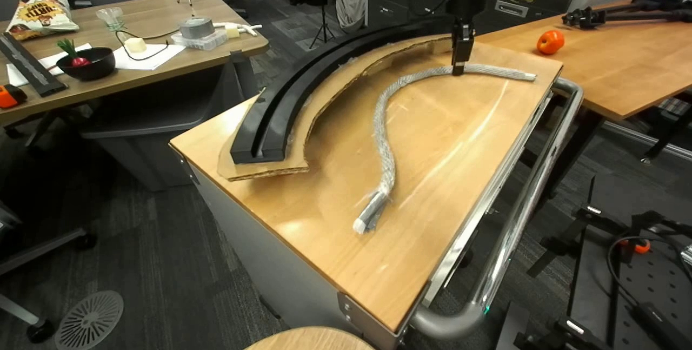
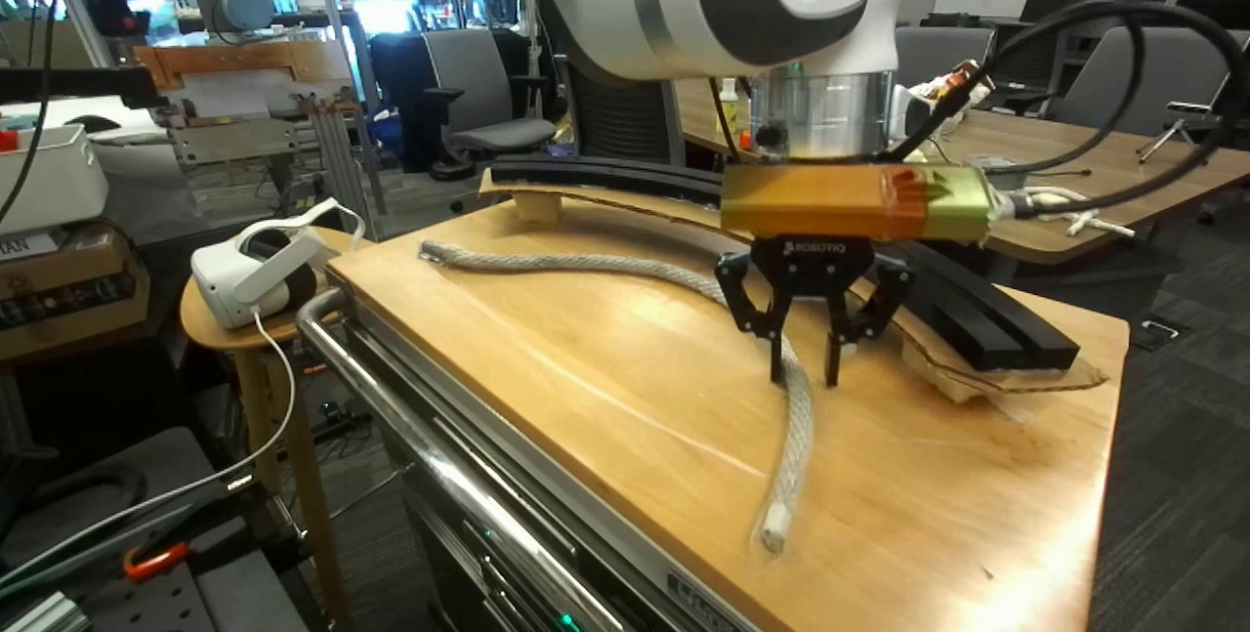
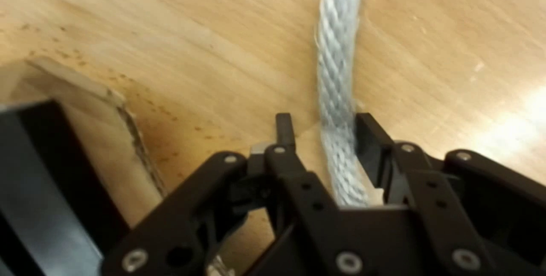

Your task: Place the white rope on the table

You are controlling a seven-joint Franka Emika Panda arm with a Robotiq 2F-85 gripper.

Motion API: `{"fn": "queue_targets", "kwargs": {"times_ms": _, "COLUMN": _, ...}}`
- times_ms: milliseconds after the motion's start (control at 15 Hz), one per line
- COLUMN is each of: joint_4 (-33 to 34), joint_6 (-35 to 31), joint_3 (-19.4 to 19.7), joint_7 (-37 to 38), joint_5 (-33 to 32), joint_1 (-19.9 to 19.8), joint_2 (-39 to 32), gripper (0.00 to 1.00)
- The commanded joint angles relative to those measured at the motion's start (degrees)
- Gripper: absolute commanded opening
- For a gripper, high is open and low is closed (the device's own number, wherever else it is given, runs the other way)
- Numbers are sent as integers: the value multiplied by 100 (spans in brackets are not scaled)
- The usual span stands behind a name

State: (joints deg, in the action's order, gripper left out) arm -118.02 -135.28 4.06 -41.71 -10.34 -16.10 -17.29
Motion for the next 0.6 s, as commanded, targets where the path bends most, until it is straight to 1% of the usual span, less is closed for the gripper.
{"fn": "queue_targets", "kwargs": {"times_ms": 0, "joint_4": -1432, "joint_6": -1323, "joint_3": 53, "joint_7": -1131, "joint_5": 538, "joint_1": -384, "joint_2": 1092, "gripper": 74}}
{"fn": "queue_targets", "kwargs": {"times_ms": 67, "joint_4": -1738, "joint_6": -1621, "joint_3": 94, "joint_7": -1472, "joint_5": 654, "joint_1": -448, "joint_2": 1340, "gripper": 81}}
{"fn": "queue_targets", "kwargs": {"times_ms": 200, "joint_4": -2347, "joint_6": -2107, "joint_3": 134, "joint_7": -2204, "joint_5": 1321, "joint_1": -539, "joint_2": 1908, "gripper": 95}}
{"fn": "queue_targets", "kwargs": {"times_ms": 267, "joint_4": -1508, "joint_6": -1646, "joint_3": 316, "joint_7": -1600, "joint_5": 892, "joint_1": -283, "joint_2": 1063, "gripper": 77}}
{"fn": "queue_targets", "kwargs": {"times_ms": 333, "joint_4": -1771, "joint_6": -1803, "joint_3": 369, "joint_7": -1871, "joint_5": 1087, "joint_1": -286, "joint_2": 1317, "gripper": 86}}
{"fn": "queue_targets", "kwargs": {"times_ms": 400, "joint_4": -1967, "joint_6": -1852, "joint_3": 413, "joint_7": -1979, "joint_5": 1148, "joint_1": -270, "joint_2": 1530, "gripper": 93}}
{"fn": "queue_targets", "kwargs": {"times_ms": 467, "joint_4": -2093, "joint_6": -1882, "joint_3": 435, "joint_7": -2004, "joint_5": 1155, "joint_1": -250, "joint_2": 1673, "gripper": 96}}
{"fn": "queue_targets", "kwargs": {"times_ms": 533, "joint_4": -2167, "joint_6": -1902, "joint_3": 446, "joint_7": -2000, "joint_5": 1146, "joint_1": -238, "joint_2": 1754, "gripper": 96}}
